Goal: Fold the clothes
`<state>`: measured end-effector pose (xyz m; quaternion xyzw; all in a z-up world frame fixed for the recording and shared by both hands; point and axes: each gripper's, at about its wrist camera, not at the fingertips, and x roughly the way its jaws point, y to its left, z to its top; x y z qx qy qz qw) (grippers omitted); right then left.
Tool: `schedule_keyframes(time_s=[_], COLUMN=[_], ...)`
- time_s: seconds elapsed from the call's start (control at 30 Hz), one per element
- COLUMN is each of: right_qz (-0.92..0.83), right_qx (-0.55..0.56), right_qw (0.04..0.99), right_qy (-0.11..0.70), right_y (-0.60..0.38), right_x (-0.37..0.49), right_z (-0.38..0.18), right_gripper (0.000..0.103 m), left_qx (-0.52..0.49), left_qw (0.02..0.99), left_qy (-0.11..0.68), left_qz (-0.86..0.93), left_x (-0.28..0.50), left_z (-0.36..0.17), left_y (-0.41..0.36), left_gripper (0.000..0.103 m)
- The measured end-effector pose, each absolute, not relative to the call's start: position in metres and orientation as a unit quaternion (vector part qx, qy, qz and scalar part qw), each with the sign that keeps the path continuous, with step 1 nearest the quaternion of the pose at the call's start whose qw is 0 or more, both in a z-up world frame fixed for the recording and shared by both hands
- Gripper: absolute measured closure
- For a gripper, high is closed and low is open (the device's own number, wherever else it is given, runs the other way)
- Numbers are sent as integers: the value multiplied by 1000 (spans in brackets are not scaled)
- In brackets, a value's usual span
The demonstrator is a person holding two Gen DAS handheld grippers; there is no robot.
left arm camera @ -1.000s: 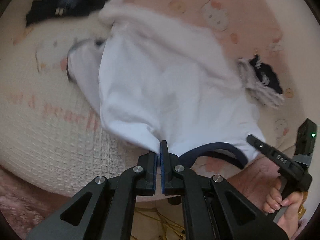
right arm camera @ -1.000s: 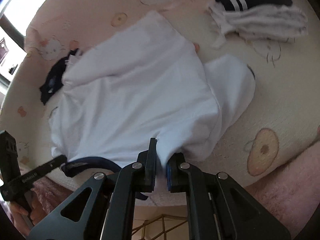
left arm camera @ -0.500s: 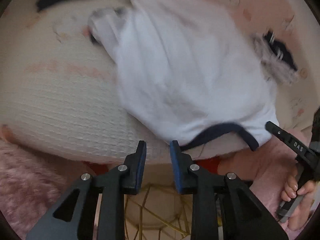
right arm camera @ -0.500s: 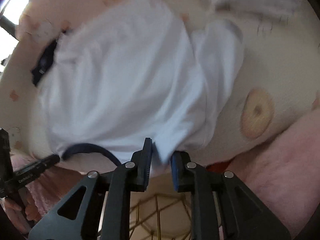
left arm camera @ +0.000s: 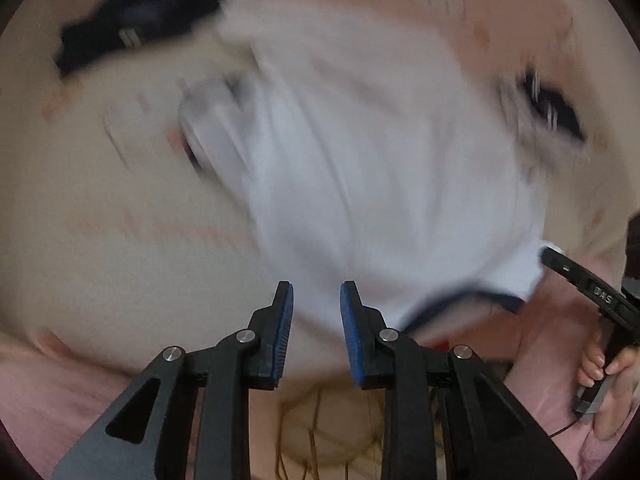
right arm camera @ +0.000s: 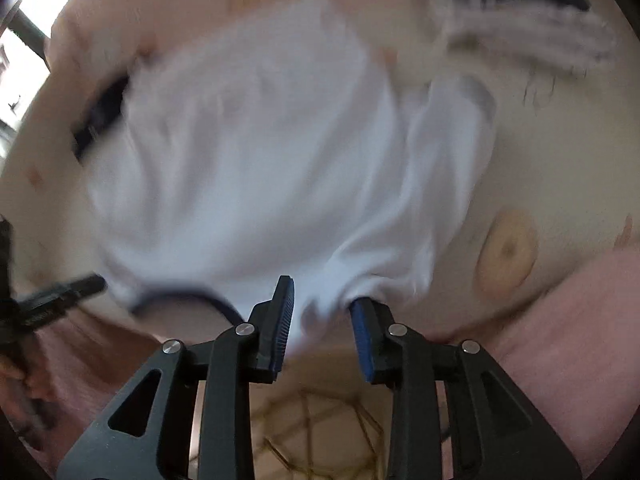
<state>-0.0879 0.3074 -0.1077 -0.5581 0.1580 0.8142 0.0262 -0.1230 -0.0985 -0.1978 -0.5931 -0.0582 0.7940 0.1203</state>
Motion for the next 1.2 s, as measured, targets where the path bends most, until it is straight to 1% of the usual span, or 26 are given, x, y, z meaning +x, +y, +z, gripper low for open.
schedule_keyframes(time_s=[0.07, 0.13, 0.2, 0.33, 0.37, 0.4, 0.5, 0.53, 0.57, 0.6, 0.63, 0.67, 0.77, 0.83, 0.87, 0.9, 0.93, 0.97, 1.0, 1.07, 1.2], right_qz=[835, 849, 856, 876, 879, 881, 873, 871, 869, 867, 865, 865, 853, 848, 850, 854, 857, 861, 864, 870, 879], right_qx=[-530, -512, -506, -475, -471, -470, -487, -491, -495, -498, -501, -501, -520, -528, -525, -520, -514, -509, -503, -492, -473], right_qw=[25, 23, 25, 31, 28, 24, 23, 22, 21, 20, 19, 24, 41, 40, 35, 28, 21, 14, 6, -8, 15], right_qy=[147, 131, 105, 79, 67, 52, 0, -6, -6, -7, -7, -7, 0, 16, 18, 17, 15, 14, 12, 10, 53], right_y=[318, 320, 320, 330, 332, 332, 330, 331, 334, 336, 338, 342, 352, 359, 359, 356, 353, 350, 347, 341, 362], right_x=[-116, -158, -208, -270, -290, -313, -358, -370, -381, -393, -404, -412, -425, -429, -429, -427, -426, -425, -423, -420, -418], right_z=[-80, -63, -54, -45, -50, -58, -92, -104, -115, -127, -138, -148, -171, -183, -183, -179, -176, -173, -170, -164, -149], right_gripper=[71, 70, 70, 69, 67, 62, 61, 61, 61, 56, 45, 41, 36, 25, 25, 32, 56, 75, 90, 92, 92], left_qx=[-564, -538, -516, -492, -488, -485, -484, -484, -493, -507, -520, -525, -520, -505, -505, -508, -509, -506, -503, -496, -496], left_qw=[108, 82, 57, 73, 78, 85, 99, 104, 107, 110, 113, 114, 110, 103, 102, 101, 100, 100, 98, 101, 105], left_qy=[-67, -75, -79, -60, -46, -30, 8, 20, 29, 36, 42, 54, 83, 90, 93, 94, 94, 85, 73, 47, 18], left_qz=[816, 836, 851, 865, 868, 870, 869, 869, 863, 854, 846, 842, 843, 852, 852, 850, 850, 852, 856, 861, 862], left_x=[-158, -205, -254, -324, -338, -353, -380, -389, -395, -401, -406, -410, -417, -419, -419, -420, -421, -422, -423, -424, -427], left_z=[-180, -170, -168, -178, -183, -189, -207, -213, -220, -228, -236, -242, -246, -244, -244, -245, -246, -245, -242, -236, -232], left_y=[-113, -123, -131, -124, -120, -115, -104, -100, -97, -93, -90, -87, -80, -79, -79, -79, -79, -81, -84, -90, -104], left_gripper=[77, 77, 77, 77, 77, 77, 77, 76, 69, 64, 57, 57, 57, 57, 57, 57, 57, 57, 57, 57, 57])
